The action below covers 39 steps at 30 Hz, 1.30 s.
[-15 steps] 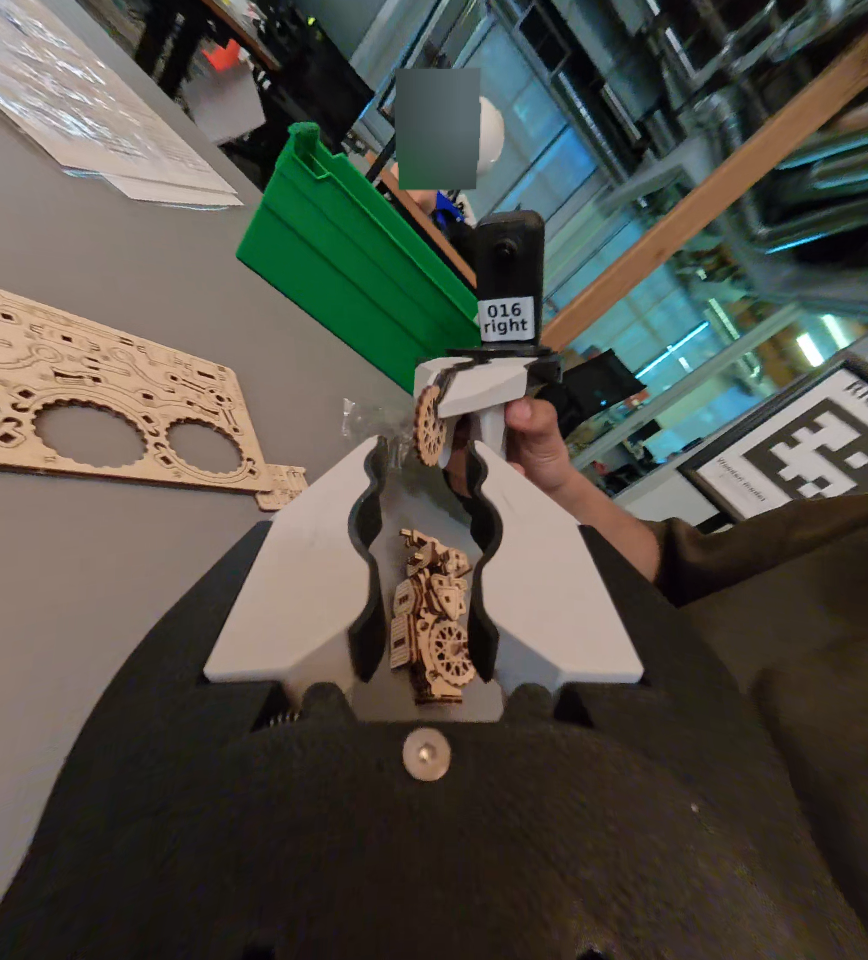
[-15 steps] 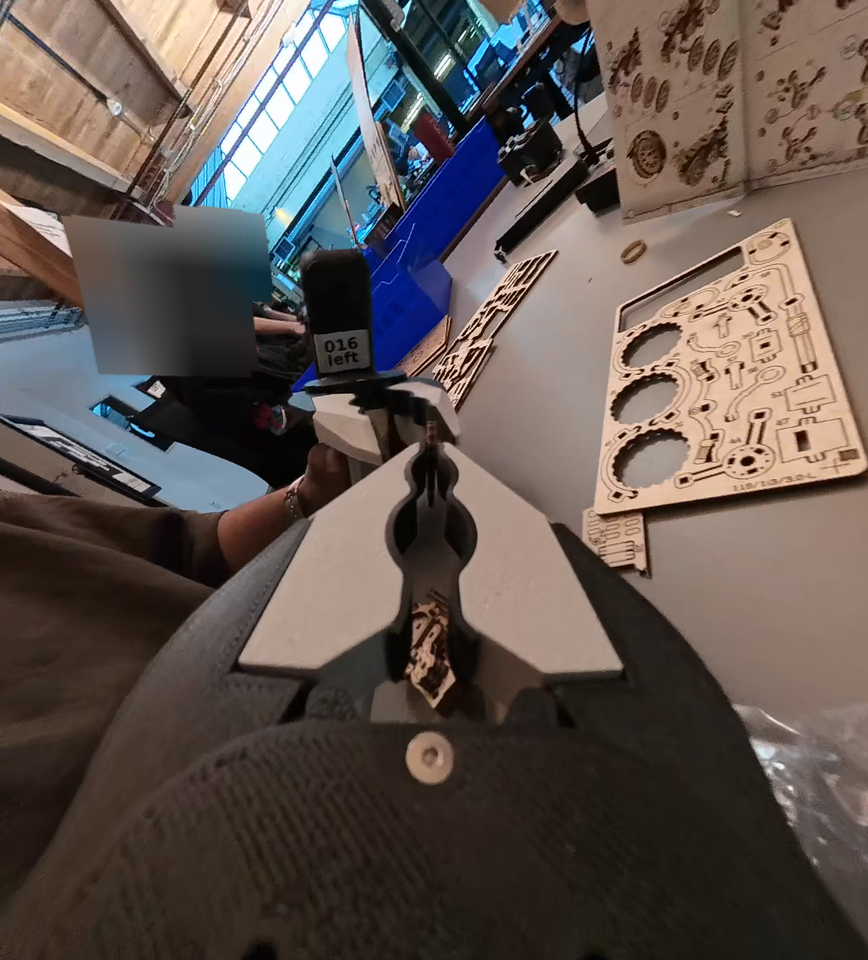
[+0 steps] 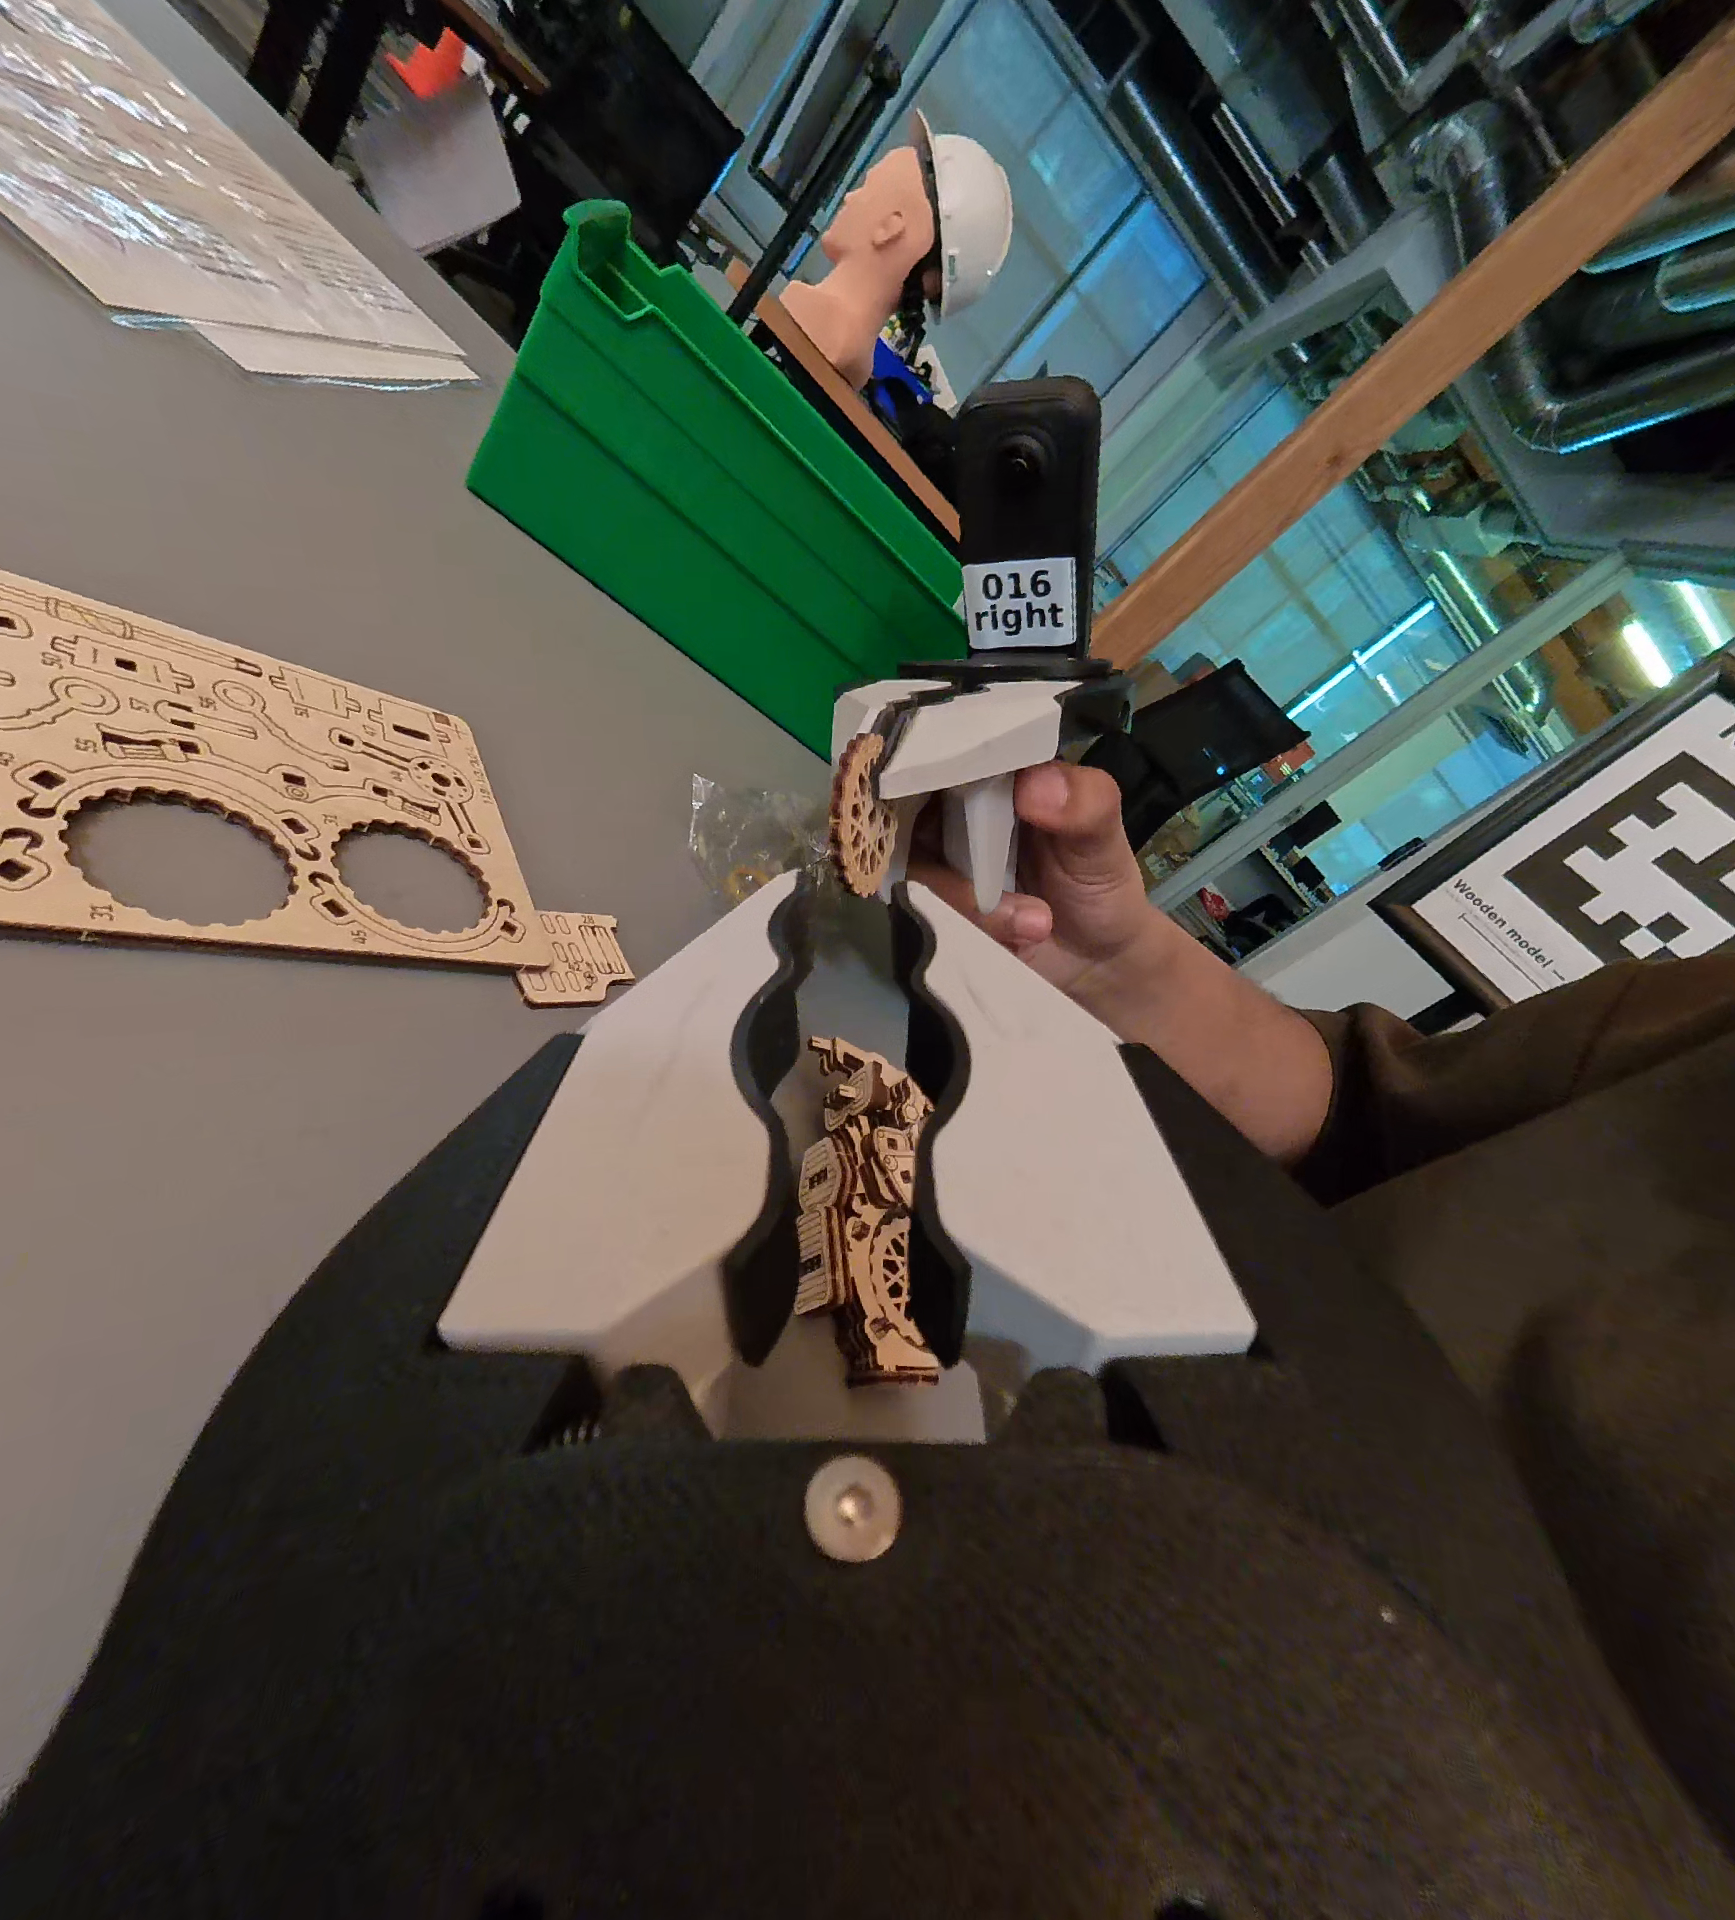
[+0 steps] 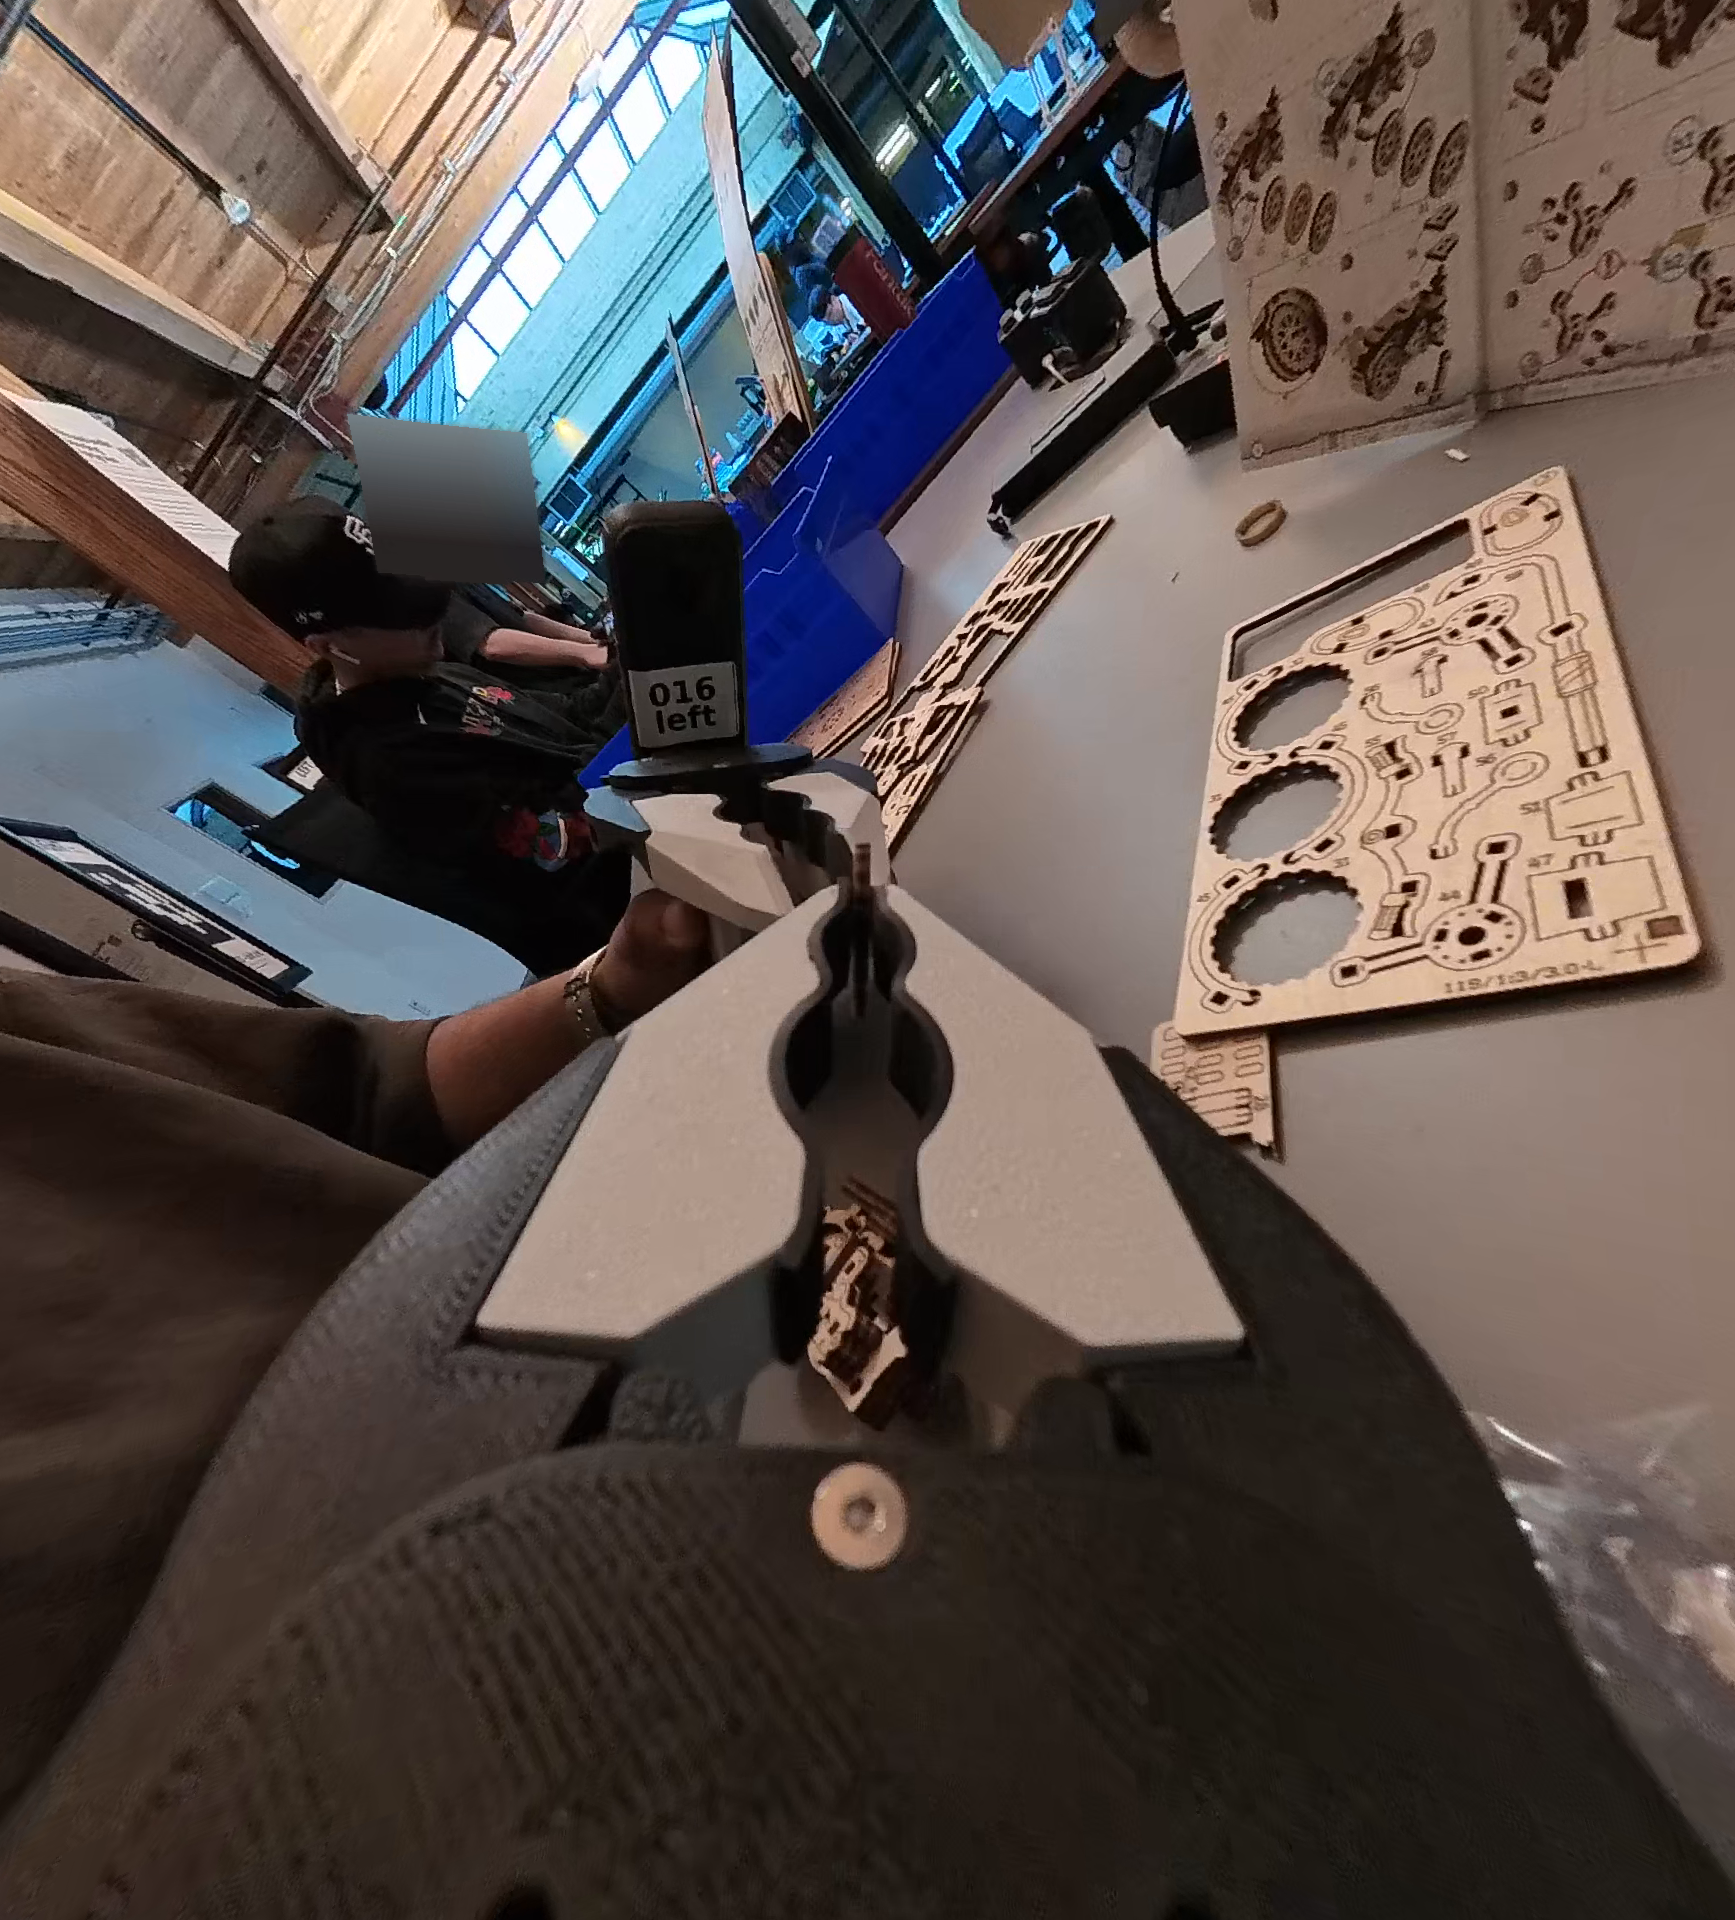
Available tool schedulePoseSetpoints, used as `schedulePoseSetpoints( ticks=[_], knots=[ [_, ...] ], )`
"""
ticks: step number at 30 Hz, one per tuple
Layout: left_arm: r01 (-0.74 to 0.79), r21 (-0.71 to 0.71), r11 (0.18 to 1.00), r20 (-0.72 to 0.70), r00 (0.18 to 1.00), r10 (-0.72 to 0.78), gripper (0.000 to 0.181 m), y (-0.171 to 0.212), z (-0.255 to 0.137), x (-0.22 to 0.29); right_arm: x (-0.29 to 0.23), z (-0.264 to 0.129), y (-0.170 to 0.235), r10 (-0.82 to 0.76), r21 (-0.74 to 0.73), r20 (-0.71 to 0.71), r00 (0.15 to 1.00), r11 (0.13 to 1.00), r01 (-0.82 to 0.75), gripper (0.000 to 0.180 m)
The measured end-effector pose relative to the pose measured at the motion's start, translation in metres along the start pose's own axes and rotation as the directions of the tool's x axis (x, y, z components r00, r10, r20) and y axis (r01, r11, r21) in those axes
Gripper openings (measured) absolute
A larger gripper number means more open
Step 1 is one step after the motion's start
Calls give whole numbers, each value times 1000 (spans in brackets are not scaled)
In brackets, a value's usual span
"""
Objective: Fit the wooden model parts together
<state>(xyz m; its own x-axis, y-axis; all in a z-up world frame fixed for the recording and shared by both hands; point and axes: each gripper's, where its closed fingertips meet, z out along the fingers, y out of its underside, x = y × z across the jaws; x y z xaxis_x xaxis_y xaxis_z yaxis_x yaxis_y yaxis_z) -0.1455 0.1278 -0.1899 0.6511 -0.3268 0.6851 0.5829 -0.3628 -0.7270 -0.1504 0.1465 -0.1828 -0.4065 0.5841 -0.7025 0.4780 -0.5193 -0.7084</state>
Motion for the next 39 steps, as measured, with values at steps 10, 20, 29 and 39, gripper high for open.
schedulePoseSetpoints(
  ticks=[10, 20, 29, 39],
  knots=[
    [60, 1, 998, -42, 997, -60, 13, 0, -1, 2, -6, 6, 9, -15, -54, 21, 1000, 998, 16, 0],
    [123, -59, 991, -97, 987, -128, 4, 10, 3, 6, -11, 7, 22, -12, -143, 67, 998, 990, 21, 0],
    [302, 97, 949, -68, 953, -296, 0, -8, -5, -11, 12, -6, -11, -346, -47, -261, 901, 937, 346, 38],
    [445, 204, 872, -127, 895, -427, 0, -18, -11, -15, 2, 14, 2, -828, -396, -409, 385, 541, 742, 47]
  ],
)
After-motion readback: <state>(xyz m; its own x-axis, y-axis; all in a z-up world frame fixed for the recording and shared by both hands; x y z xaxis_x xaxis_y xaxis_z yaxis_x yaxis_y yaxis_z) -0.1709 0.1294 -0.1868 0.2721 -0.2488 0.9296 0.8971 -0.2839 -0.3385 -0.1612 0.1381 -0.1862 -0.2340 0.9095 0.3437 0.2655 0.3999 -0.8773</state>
